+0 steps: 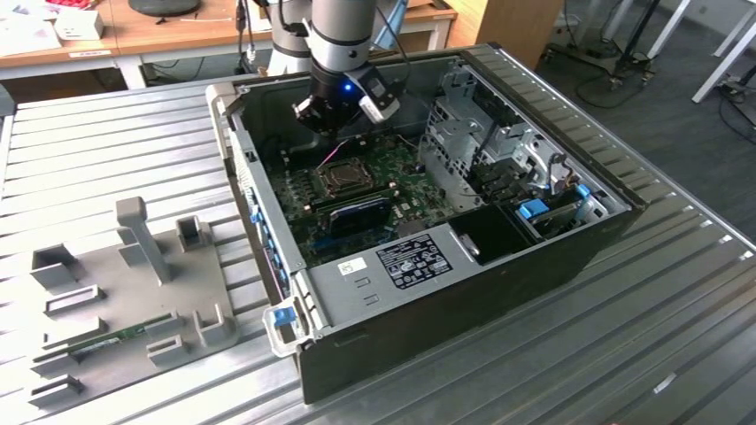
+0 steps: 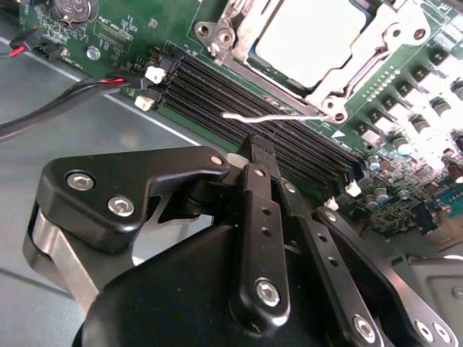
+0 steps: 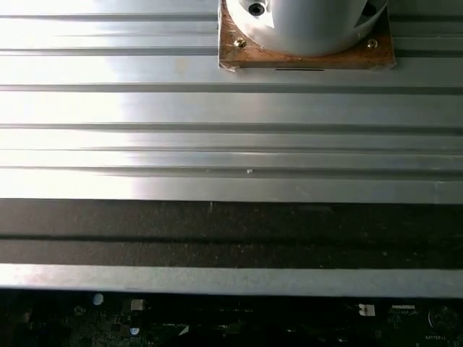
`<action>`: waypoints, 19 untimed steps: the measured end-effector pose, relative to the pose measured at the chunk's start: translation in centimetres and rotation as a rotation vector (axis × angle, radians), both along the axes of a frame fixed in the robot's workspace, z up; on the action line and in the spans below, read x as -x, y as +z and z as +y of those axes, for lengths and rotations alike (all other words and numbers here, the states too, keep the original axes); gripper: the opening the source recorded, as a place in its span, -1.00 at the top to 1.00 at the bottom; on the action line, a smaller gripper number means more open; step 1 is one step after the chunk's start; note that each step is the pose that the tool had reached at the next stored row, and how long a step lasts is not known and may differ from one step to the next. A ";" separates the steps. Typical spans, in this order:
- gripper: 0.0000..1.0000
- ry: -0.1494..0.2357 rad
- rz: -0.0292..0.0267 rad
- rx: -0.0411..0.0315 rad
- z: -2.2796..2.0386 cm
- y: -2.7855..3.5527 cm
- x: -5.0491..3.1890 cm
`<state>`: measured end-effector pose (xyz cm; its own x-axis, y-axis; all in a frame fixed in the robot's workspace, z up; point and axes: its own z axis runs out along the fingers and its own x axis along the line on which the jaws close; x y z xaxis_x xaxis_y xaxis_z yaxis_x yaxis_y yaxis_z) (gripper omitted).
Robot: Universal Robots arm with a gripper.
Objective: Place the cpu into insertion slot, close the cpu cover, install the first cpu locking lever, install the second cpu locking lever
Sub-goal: 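Install the first cpu locking lever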
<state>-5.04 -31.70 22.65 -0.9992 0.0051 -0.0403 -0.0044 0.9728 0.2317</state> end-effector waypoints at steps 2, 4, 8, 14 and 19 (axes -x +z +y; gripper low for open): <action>0.80 0.000 0.0001 0.0004 -0.14 0.08 0.00; 0.80 0.000 0.0000 0.0005 -0.37 0.15 0.00; 0.80 0.000 -0.0012 0.0006 -0.76 0.20 0.07; 0.80 0.000 -0.0020 0.0005 -1.12 0.18 0.10; 0.80 0.000 -0.0020 0.0005 -1.12 0.17 0.10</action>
<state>-5.13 -32.82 22.82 -0.9991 0.0054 -0.0423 -0.0045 0.9729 0.2312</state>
